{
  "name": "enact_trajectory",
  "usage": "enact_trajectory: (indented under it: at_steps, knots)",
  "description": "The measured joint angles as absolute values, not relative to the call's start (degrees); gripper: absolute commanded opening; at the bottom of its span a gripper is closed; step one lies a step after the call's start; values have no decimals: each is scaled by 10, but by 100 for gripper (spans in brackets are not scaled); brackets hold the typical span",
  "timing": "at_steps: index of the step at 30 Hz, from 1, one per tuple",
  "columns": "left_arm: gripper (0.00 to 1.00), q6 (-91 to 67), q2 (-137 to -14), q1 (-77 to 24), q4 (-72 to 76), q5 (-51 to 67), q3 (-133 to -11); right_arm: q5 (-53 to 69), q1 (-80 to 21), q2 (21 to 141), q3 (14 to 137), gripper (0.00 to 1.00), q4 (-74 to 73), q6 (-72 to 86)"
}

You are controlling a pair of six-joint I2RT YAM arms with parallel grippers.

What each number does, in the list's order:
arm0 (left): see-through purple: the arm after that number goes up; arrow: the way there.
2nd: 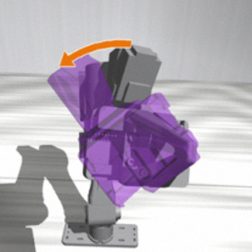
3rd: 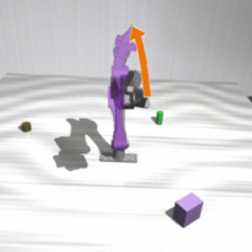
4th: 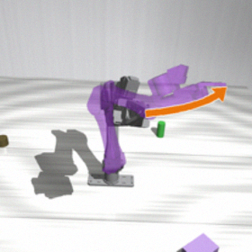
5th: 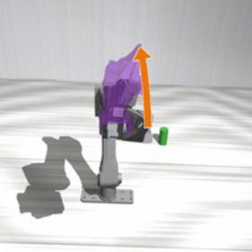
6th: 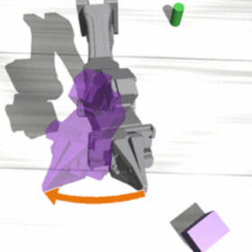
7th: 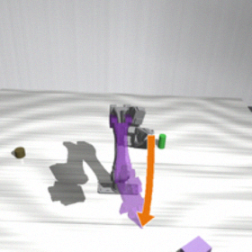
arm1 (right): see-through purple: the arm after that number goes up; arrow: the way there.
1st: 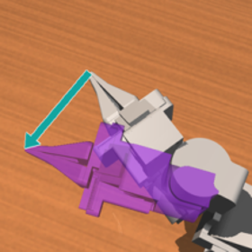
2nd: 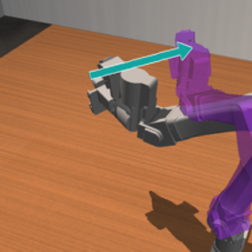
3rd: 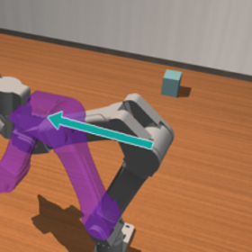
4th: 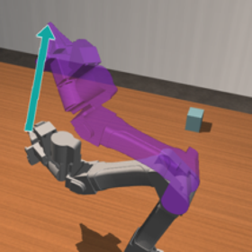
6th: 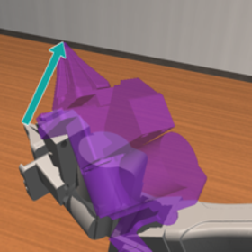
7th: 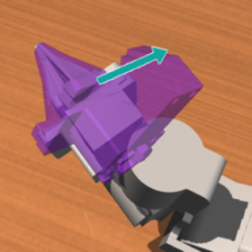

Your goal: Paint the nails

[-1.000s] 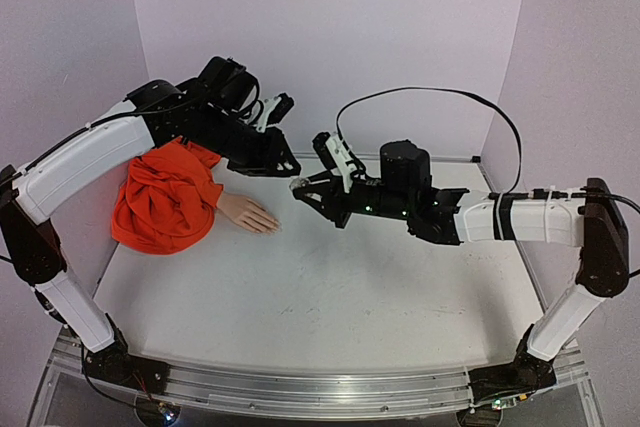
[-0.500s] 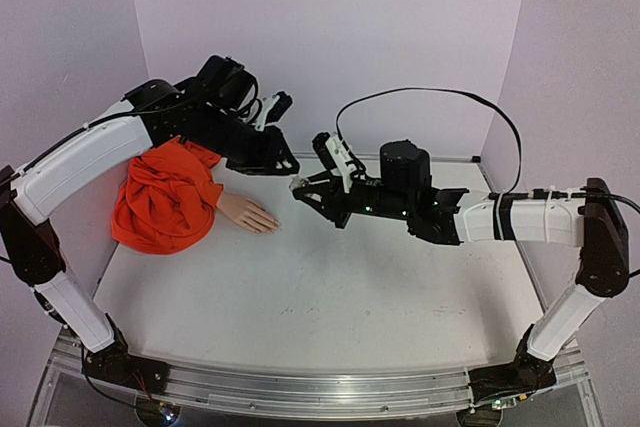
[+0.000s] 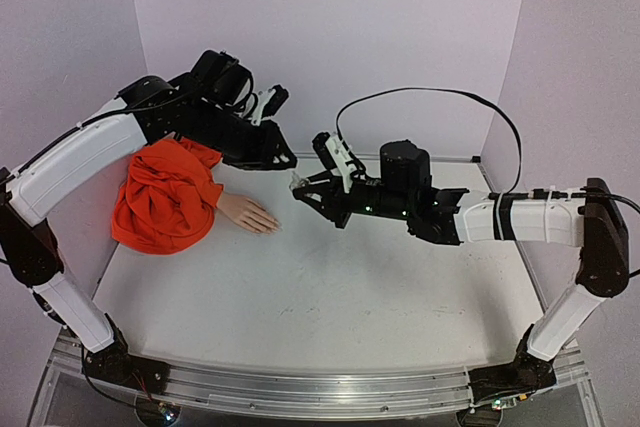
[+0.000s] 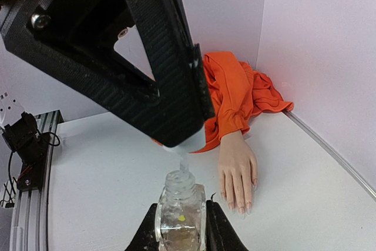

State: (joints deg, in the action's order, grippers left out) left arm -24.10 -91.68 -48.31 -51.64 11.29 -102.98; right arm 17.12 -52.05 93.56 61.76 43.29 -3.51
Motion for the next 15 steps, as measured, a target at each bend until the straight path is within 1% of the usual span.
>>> enact_trajectory:
  at_steps: [15]
  knots:
    - [0, -241, -907, -483, -516, 103, -1035, 167, -521, 936, 611, 0, 443, -37]
